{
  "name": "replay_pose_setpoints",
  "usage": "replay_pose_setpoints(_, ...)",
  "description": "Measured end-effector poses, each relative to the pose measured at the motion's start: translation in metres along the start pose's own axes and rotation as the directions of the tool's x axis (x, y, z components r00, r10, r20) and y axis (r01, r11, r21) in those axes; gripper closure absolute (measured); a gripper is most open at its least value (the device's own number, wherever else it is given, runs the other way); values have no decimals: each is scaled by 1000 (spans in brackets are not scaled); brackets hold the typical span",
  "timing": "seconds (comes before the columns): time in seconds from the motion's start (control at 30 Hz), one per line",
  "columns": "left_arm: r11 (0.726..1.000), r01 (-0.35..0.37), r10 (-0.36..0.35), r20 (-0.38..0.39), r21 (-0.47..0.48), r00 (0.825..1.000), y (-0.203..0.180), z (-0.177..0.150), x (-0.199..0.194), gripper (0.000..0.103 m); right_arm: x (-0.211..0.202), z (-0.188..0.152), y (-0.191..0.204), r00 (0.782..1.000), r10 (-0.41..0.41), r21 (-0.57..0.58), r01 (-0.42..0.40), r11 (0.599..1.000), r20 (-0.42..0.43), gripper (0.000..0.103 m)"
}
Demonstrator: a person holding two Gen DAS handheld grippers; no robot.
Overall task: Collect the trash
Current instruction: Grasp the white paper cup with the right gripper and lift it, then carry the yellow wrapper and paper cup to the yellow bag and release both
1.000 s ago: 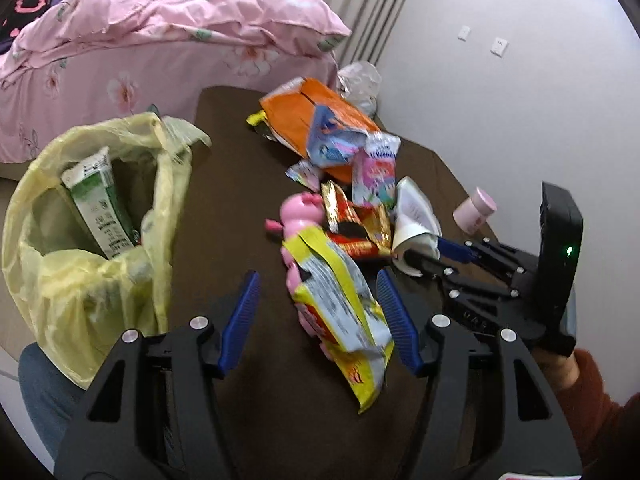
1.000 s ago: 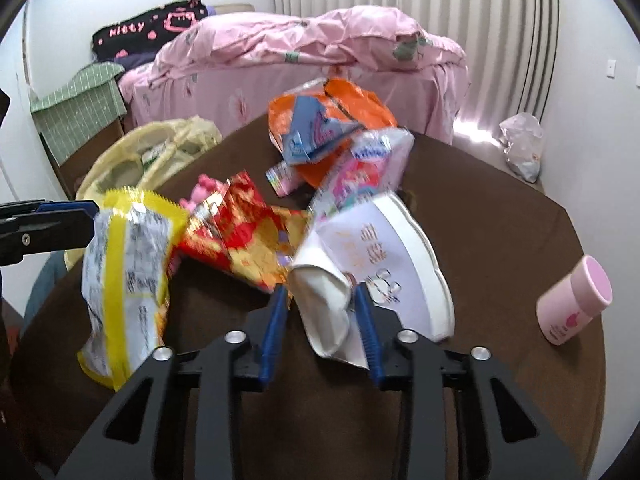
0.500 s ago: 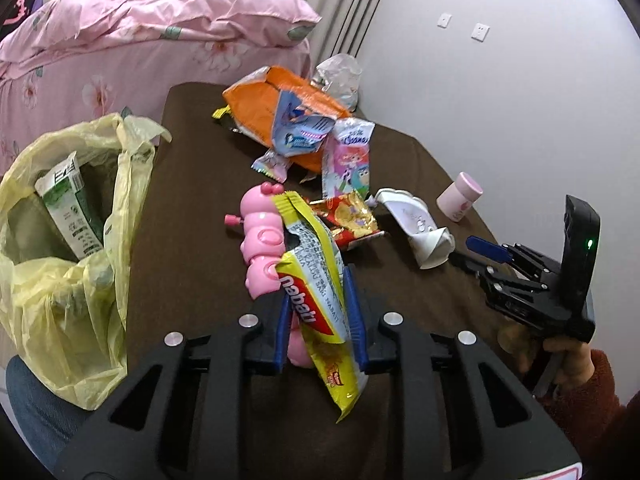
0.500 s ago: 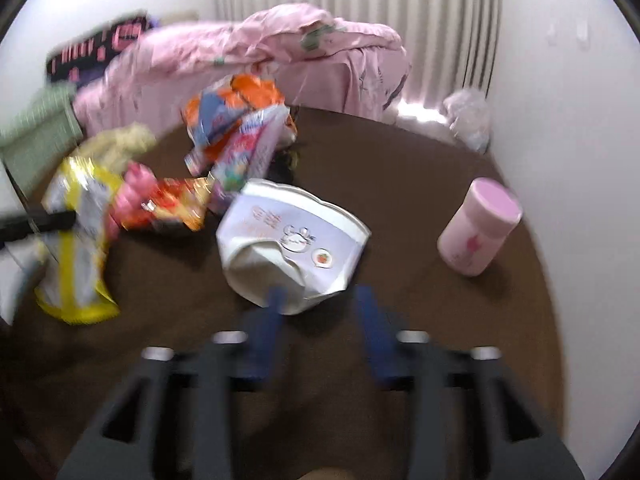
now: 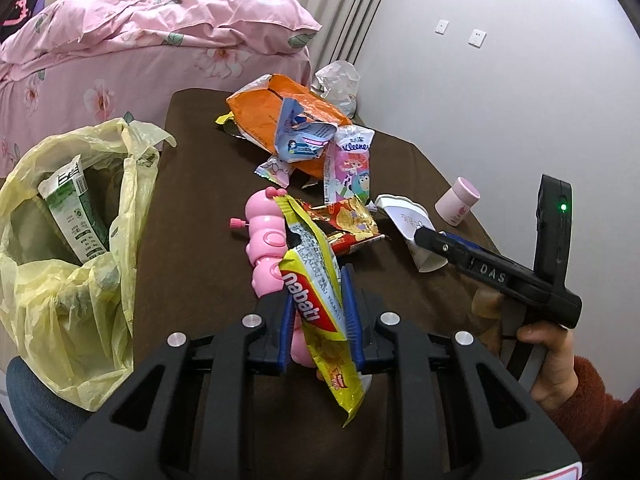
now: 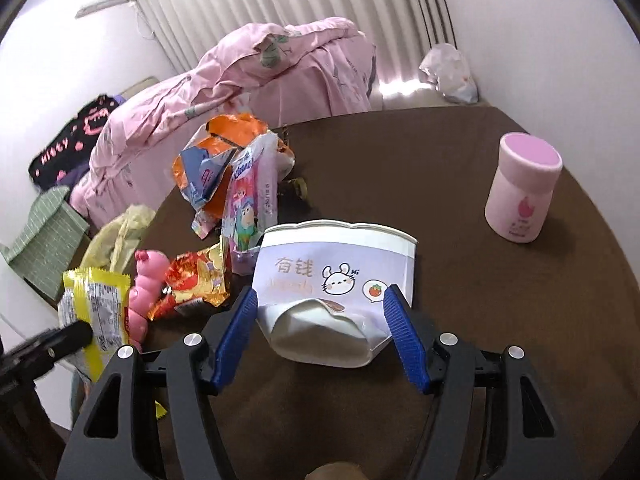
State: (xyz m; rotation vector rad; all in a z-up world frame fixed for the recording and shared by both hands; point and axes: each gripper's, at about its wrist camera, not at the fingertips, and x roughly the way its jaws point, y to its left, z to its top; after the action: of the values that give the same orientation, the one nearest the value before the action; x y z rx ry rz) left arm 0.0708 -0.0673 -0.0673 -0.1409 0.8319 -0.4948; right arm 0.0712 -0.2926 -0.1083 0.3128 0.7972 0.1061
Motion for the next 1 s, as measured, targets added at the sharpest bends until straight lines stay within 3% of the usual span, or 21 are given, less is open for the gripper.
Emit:
replay_pose_setpoints(0.17, 1000, 4, -3, 5, -15, 1000, 5, -2, -2, 82, -4, -9, -10, 1000, -15, -23, 14, 1000, -17, 46)
replay_pose_setpoints(0.27, 1000, 1, -1, 6, -16, 1000, 6, -3, -3, 82, -16, -15, -14, 1000, -5, -57, 5, 998, 3, 54)
replay_pose_setpoints(0.33, 1000, 0, 0, 5, -22, 1000, 8, -3, -3, 82, -25, -17, -9, 999, -28, -118, 30, 993, 19, 66)
replay_pose_setpoints(0.47, 1000, -1, 1, 7, -19, 1000, 8, -2, -4, 82, -38, -18, 0, 999, -35, -200, 41, 979, 33, 66)
replay_pose_setpoints(0.73, 1000, 3, -3, 38, -3, 999, 4, 3, -13, 85, -54, -12, 10, 997, 20, -230, -2, 973, 73, 66)
replay_pose_setpoints(1.0, 999, -20, 13, 140, 47, 990, 1, 32, -41, 91, -75, 6, 33, 990, 52, -288, -12, 958, 133, 66)
